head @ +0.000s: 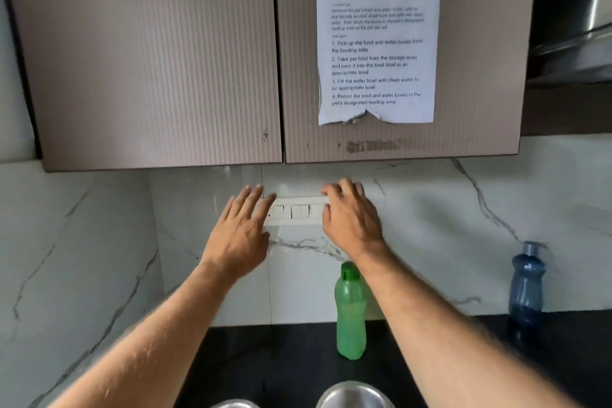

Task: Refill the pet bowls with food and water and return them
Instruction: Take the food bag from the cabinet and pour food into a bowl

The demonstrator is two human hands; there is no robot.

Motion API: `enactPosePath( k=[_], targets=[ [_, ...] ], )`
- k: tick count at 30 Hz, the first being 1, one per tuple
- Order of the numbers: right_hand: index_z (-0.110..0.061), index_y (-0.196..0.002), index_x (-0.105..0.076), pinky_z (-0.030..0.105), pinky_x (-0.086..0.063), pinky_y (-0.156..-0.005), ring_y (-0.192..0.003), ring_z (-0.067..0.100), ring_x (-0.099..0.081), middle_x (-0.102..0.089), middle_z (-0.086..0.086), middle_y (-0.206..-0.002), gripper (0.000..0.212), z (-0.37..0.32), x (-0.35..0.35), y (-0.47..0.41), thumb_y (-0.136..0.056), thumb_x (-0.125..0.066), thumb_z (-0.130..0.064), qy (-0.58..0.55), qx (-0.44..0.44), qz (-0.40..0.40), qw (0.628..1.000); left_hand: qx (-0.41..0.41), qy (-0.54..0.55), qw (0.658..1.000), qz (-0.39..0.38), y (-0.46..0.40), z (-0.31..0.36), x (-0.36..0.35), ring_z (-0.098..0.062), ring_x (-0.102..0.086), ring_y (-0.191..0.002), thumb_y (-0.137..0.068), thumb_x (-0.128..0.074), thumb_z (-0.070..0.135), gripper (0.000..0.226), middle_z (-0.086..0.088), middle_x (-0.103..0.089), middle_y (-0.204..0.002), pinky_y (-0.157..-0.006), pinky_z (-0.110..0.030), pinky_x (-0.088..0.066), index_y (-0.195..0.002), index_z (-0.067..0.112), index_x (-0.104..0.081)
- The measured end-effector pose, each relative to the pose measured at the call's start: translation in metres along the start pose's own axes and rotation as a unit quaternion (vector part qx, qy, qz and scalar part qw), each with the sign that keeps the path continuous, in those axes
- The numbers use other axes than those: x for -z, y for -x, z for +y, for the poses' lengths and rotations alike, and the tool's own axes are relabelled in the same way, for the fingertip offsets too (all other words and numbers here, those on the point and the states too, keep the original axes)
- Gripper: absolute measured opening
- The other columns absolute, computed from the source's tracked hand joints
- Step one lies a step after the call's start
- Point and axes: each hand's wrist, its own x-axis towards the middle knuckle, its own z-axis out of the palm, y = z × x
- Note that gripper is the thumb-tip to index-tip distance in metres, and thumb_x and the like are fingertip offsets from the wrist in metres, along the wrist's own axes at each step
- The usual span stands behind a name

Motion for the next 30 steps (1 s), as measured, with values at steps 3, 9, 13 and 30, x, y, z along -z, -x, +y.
enactPosePath(
  k=[3,9,13,30],
  targets=[
    [-0.014,-0.127,-0.065,0.045,-0.052,-0.089,-0.110,0.033,-0.055,-0.059,0.012,-0.121,0.038,-0.013,0.028,-0.040,-0.089,-0.065,-0.012,0.062,0.073,0.065,0.993,-0.057,-0.071,0.993,0.069,-0.045,0.005,0.042,-0.027,-0.012,-0.154,-0.085,-0.057,0.019,0.079,-0.007,-0.018,-0.166,-0.125,-0.041,-0.003,-0.158,0.017,-0.025],
    [-0.019,-0.142,-0.053,0.048,-0.041,-0.108,-0.132,0.034,-0.045,-0.051,0.010,-0.142,0.068,-0.022,0.056,-0.085,-0.080,-0.077,-0.035,0.110,0.136,0.055,0.983,-0.027,-0.035,0.993,0.112,-0.106,0.003,0.085,-0.021,0.000,-0.155,-0.088,-0.038,0.004,0.078,-0.002,-0.007,-0.168,-0.120,-0.030,0.005,-0.160,0.013,-0.010],
    [-0.026,-0.150,-0.044,0.058,-0.023,-0.118,-0.150,0.039,-0.026,-0.038,0.008,-0.157,0.089,-0.026,0.057,-0.096,-0.074,-0.081,-0.054,0.168,0.146,0.026,0.975,-0.026,-0.030,0.994,0.104,-0.128,0.002,0.094,-0.017,0.003,-0.154,-0.088,-0.037,0.002,0.079,-0.003,0.001,-0.168,-0.123,-0.029,0.002,-0.160,0.011,-0.004],
    [-0.028,-0.163,-0.020,0.082,-0.020,-0.111,-0.152,0.057,-0.010,-0.011,0.011,-0.172,0.099,-0.053,0.041,-0.109,-0.084,-0.078,-0.048,0.238,0.090,0.011,0.967,0.010,-0.059,0.992,0.112,-0.142,0.012,0.096,-0.031,-0.032,-0.147,-0.103,-0.039,0.014,0.054,-0.015,-0.029,-0.162,-0.114,-0.038,-0.035,-0.155,0.004,-0.029]
  ],
)
